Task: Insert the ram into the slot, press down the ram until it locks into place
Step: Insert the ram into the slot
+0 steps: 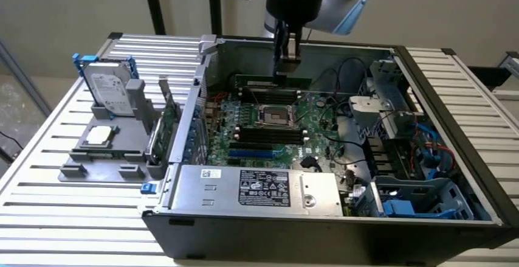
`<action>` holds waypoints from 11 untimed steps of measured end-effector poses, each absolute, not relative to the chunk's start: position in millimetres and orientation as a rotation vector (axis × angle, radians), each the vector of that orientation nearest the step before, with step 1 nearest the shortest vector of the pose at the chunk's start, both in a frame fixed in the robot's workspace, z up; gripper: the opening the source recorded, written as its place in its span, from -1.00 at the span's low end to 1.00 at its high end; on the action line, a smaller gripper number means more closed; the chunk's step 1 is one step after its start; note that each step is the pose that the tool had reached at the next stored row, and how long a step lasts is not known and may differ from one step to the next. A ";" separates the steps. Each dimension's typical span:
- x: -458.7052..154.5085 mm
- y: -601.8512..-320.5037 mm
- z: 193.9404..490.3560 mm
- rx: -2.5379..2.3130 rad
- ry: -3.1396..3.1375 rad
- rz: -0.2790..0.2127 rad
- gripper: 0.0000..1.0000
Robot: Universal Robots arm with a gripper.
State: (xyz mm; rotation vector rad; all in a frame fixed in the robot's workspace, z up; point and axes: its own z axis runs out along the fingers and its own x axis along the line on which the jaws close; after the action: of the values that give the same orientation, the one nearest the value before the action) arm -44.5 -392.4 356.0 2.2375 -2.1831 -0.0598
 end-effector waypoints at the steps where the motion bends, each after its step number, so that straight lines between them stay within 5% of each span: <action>1: -44.5 -391.8 354.3 2.236 -2.184 -0.060 -0.74; 11: -38.8 -389.0 336.1 2.232 -2.189 -0.060 -0.74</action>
State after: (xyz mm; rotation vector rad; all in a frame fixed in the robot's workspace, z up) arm -38.8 -389.0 336.1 2.2318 -2.1890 -0.0598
